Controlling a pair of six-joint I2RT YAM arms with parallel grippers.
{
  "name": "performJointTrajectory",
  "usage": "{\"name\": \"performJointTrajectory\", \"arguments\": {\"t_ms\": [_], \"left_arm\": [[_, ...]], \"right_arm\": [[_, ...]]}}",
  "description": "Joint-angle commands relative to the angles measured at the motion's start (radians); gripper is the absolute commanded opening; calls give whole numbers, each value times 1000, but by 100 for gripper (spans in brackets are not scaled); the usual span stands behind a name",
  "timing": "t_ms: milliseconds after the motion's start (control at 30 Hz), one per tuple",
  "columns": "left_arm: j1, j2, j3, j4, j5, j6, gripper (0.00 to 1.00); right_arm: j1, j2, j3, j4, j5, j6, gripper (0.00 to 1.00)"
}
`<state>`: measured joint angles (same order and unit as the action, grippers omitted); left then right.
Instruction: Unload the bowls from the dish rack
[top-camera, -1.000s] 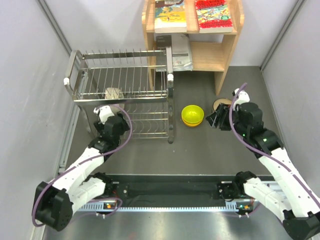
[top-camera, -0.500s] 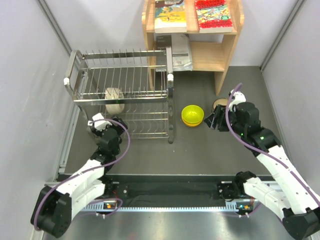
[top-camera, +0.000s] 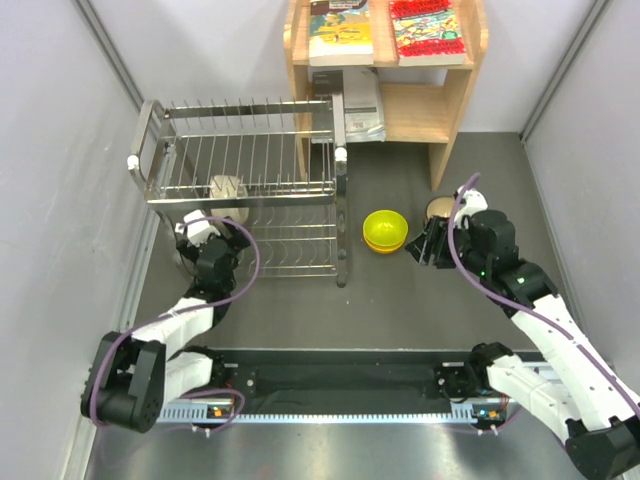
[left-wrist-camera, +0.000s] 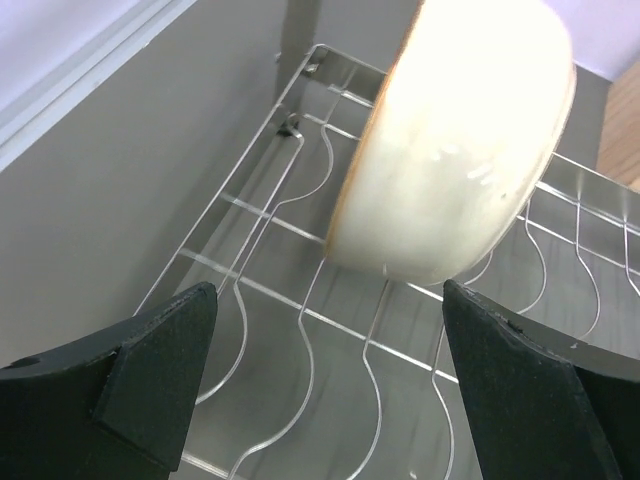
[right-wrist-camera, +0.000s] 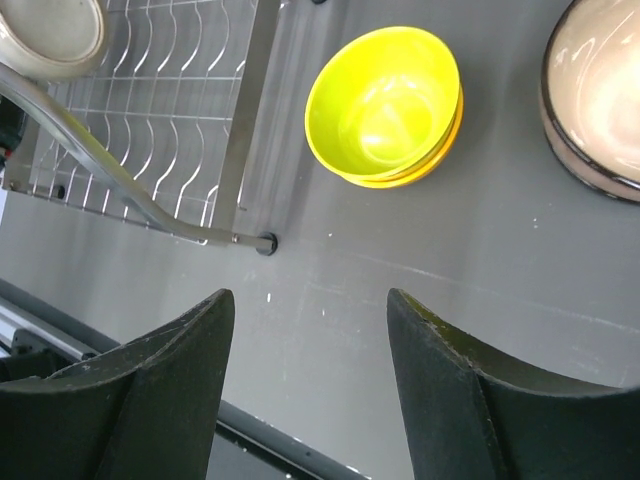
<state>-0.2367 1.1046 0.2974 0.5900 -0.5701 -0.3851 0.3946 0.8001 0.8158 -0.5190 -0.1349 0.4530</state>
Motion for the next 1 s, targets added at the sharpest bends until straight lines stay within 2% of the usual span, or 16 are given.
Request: {"name": "performJointTrajectory", "arguments": {"t_ms": [0,333,433,800,967], "left_arm": [[51,50,37,169,128,66,99],[157,133,34,306,334,72,99],[168,136,9,376,395,63,99],[175,236,29,447,639,48,99],[185,290,40,492,707,35,90]], "right_arm": [[0,-7,-30,76,-26,-16,63],[0,14,-70,120,-45,-17,63],[0,19,-86,123,-51,-13,63],[1,16,-121,126,-48,-8,63],[0,19,-136,129,-46,-10,63]]}}
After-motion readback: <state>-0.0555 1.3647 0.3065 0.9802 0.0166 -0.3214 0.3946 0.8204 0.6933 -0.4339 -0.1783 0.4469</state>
